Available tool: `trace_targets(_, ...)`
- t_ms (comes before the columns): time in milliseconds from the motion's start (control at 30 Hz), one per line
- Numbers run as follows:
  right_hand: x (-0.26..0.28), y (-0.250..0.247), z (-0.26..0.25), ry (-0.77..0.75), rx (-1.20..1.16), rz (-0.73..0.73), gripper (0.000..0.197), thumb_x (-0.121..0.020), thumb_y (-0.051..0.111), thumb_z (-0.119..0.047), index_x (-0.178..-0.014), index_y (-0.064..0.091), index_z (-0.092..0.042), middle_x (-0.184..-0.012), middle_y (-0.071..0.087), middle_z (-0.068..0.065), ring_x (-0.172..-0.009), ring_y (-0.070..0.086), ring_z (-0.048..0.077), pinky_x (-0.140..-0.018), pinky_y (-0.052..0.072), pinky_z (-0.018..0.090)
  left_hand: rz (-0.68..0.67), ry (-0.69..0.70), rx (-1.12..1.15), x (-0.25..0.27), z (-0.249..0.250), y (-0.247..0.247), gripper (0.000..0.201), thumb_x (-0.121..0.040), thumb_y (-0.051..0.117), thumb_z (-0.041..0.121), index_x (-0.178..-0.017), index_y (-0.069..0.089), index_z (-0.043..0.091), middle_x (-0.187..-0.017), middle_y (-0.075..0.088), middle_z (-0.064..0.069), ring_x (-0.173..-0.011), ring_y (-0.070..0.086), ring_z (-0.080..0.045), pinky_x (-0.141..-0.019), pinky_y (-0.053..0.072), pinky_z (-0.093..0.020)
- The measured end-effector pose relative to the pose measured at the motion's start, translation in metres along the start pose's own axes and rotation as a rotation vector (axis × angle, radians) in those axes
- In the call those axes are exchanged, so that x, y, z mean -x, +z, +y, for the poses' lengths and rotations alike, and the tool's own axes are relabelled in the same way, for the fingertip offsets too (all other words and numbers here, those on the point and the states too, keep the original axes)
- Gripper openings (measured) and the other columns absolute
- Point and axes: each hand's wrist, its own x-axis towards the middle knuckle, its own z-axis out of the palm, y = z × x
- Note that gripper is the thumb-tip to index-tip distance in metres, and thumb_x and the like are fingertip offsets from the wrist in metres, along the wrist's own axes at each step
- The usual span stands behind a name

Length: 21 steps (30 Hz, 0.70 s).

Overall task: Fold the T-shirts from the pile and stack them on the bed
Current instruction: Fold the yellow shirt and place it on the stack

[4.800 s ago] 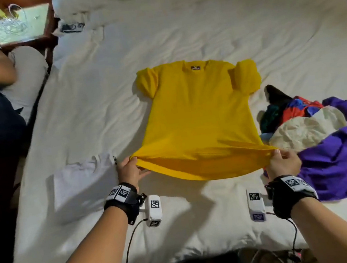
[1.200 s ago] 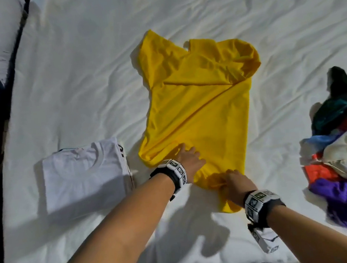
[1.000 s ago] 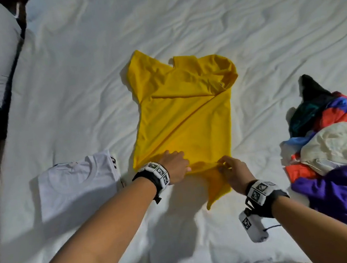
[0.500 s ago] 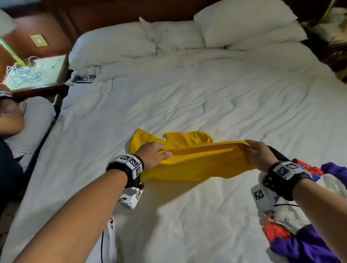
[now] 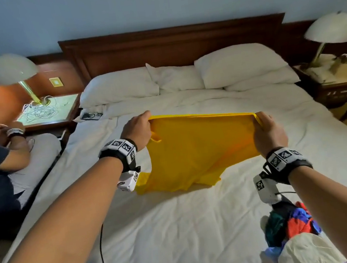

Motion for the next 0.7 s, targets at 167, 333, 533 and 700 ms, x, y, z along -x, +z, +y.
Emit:
trace_targets(167, 0.079, 0.004, 0.039, -0.331, 0.129, -0.006, 0.008, -0.099, 0.058, -0.023, -0.102, 0.062, -0.017, -0.093, 0.054, 0.008, -0.072, 0.057, 0.036, -0.057, 0.038, 0.033, 0.0, 0.422, -0.214, 0.095, -0.029, 0.032, 0.034, -0.078, 0.058, -0.01, -0.106, 0.061, 0.008, -0.084, 0.064, -0.014, -0.072, 0.062, -0.035, -0.059, 0.05, -0.04)
trace_targets(333, 0.189, 0.023, 0.103, -0.59, 0.287, -0.307, 0.021, -0.082, 0.078, -0.018, -0.094, 0.06, -0.018, -0.088, 0.055, 0.008, -0.073, 0.06, 0.033, -0.043, 0.041, 0.032, -0.11, 0.713, -0.376, 0.219, -0.058, 0.084, 0.038, -0.076, 0.037, 0.003, -0.102, 0.064, 0.013, -0.079, 0.06, -0.007, -0.067, 0.059, -0.029, -0.055, 0.049, -0.035)
trace_targets(533, 0.317, 0.06, 0.174, -0.811, 0.347, -0.621, 0.033, -0.081, 0.077, -0.019, -0.094, 0.048, -0.022, -0.082, 0.052, 0.008, -0.067, 0.054, 0.031, -0.042, 0.042, 0.036, -0.417, 0.741, -0.473, 0.35, -0.07, 0.16, 0.029, -0.075, 0.04, 0.006, -0.093, 0.059, 0.017, -0.074, 0.059, -0.004, -0.063, 0.06, -0.027, -0.048, 0.048, -0.034)
trace_targets(700, 0.397, 0.086, 0.221, -0.854, 0.502, -0.836, 0.019, -0.083, 0.049, -0.026, -0.089, 0.066, -0.023, -0.082, 0.054, 0.006, -0.071, 0.053, 0.03, -0.056, 0.044, 0.039, -0.632, 0.805, -0.588, 0.445, -0.07, 0.22, 0.022, -0.073, 0.064, 0.01, -0.093, 0.066, 0.018, -0.078, 0.064, -0.005, -0.07, 0.06, -0.027, -0.054, 0.047, -0.037)
